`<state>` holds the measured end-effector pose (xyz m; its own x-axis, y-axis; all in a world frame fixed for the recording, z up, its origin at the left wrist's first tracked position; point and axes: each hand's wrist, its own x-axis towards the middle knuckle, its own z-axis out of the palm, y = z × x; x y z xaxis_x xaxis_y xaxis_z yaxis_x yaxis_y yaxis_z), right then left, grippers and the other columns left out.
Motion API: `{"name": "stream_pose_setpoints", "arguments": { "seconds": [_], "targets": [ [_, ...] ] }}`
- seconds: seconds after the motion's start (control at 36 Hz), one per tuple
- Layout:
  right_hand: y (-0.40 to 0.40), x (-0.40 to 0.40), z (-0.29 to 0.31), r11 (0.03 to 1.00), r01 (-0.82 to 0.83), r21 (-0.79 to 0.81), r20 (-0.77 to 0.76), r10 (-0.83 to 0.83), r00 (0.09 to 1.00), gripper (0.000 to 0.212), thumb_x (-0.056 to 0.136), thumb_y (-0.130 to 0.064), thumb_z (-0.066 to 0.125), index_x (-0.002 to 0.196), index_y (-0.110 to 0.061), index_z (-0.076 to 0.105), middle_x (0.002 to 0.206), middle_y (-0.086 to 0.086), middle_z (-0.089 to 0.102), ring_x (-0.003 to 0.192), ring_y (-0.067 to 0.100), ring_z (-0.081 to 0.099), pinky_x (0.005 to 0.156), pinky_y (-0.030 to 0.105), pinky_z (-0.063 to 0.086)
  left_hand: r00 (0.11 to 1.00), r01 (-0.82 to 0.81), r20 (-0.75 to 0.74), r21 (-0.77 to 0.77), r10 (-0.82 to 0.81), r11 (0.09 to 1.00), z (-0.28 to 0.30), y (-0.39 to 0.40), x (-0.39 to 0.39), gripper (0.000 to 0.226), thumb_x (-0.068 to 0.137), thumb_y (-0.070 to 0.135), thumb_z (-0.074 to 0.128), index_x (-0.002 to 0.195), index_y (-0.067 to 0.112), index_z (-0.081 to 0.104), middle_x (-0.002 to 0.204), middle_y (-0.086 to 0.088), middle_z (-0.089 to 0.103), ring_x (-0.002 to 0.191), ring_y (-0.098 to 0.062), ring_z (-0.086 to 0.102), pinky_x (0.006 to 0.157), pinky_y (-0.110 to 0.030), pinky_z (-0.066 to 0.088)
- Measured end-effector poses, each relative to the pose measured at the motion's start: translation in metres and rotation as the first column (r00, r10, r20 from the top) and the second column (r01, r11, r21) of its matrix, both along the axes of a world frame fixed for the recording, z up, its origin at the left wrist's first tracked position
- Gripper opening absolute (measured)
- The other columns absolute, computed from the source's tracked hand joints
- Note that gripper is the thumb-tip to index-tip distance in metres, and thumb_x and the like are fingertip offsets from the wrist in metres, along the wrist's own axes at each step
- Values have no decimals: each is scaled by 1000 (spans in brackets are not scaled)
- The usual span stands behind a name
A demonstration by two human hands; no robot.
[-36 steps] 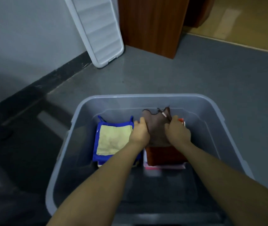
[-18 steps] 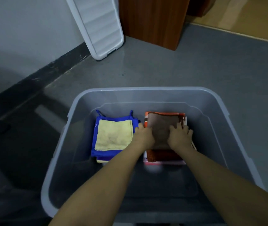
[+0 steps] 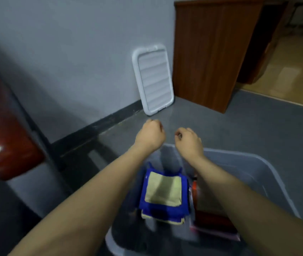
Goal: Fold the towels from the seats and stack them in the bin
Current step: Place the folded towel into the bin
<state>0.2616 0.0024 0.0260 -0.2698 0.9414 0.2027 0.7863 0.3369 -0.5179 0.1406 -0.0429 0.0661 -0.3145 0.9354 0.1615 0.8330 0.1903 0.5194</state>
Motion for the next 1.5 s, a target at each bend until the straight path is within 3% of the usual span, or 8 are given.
{"name": "stream_pose_setpoints", "arguments": {
  "seconds": [0.22,0.53,0.83,0.97,1.17,1.33,1.42,1.5],
  "targets": [
    [-49,-95,101,977,-192,89,-251,209,945,18,91,-19,52,91,-7,64,93,14,65,91,33,59,75,36,47,979,-137,-133,146,157,980,109,-79,-88,24,94,17,41,99,3,60,106,-16,55,95,-34,55,84,-38,47],
    [-174,-246,194,881,-446,159,-270,473,839,18,89,-26,52,81,-13,62,87,9,66,90,30,60,73,33,46,878,-413,-147,253,456,875,174,-254,-215,23,94,21,42,98,5,58,101,-9,55,90,-28,56,82,-44,51],
    [-394,-399,189,605,-791,94,-214,788,578,17,95,-27,50,91,-16,62,86,1,63,77,18,58,59,28,39,606,-769,-96,183,790,612,172,-495,-310,22,94,25,42,102,11,58,100,-3,60,87,-22,59,72,-34,50],
    [-505,-448,161,426,-904,16,-214,885,413,15,93,-24,50,88,-16,62,85,0,63,80,19,59,63,30,45,441,-884,-104,123,892,451,151,-606,-329,17,93,22,43,94,11,55,93,-1,56,83,-22,53,69,-32,43],
    [-628,-493,134,188,-981,-38,-285,939,191,15,85,-19,53,72,-22,60,85,5,67,81,25,64,77,41,56,288,-951,-114,84,951,298,107,-711,-350,19,91,17,45,97,6,59,104,-12,61,99,-30,57,77,-34,45],
    [-682,-518,98,-29,-993,-116,-187,982,-7,20,86,-13,57,103,-19,65,94,1,63,85,22,59,71,25,47,222,-975,-183,-33,958,220,71,-775,-361,22,90,19,49,104,7,60,109,-13,62,98,-29,60,82,-38,50],
    [-701,-524,84,-153,-974,-166,-40,988,-148,49,88,-19,62,135,-23,49,135,3,50,116,24,52,92,27,42,225,-968,-257,-170,940,185,52,-793,-364,42,93,33,49,128,9,50,133,-14,47,121,-31,45,100,-40,40],
    [-719,-525,65,-230,-938,-260,49,967,-250,71,88,-21,63,149,-27,27,152,3,29,135,24,36,108,33,35,216,-953,-381,-284,899,109,35,-802,-364,55,94,39,47,140,10,36,147,-13,29,132,-33,29,108,-43,26]
  ]
}}
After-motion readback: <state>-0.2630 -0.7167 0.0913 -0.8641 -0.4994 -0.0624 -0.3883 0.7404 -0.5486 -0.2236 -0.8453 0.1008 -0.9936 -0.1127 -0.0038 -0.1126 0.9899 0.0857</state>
